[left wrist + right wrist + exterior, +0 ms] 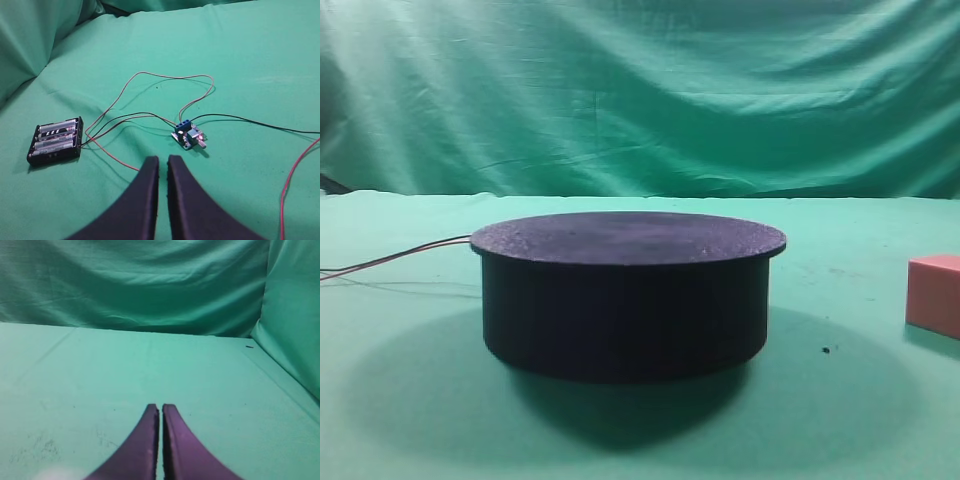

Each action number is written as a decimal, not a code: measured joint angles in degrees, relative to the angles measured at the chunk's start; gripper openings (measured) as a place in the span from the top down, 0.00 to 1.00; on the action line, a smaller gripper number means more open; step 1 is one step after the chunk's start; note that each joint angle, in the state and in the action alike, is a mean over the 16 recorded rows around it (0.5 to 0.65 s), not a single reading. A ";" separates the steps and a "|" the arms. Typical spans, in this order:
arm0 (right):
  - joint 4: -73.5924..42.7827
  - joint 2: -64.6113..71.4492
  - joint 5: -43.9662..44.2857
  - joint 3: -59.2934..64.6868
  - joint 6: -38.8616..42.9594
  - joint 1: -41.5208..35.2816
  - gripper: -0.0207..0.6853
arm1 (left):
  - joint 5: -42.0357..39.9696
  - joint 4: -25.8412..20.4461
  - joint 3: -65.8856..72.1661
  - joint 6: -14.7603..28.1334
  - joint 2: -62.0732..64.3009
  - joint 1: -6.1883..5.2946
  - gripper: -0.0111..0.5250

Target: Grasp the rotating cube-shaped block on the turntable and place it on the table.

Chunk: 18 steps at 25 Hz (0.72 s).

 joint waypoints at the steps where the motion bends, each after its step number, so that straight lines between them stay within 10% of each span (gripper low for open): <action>1: 0.15 -0.47 0.70 0.47 0.00 -0.03 0.97 | 0.00 0.00 0.00 0.00 0.00 0.00 0.98; 18: 1.79 -1.22 9.56 1.44 0.00 -0.03 0.97 | 0.00 0.00 0.00 0.00 0.00 0.00 0.98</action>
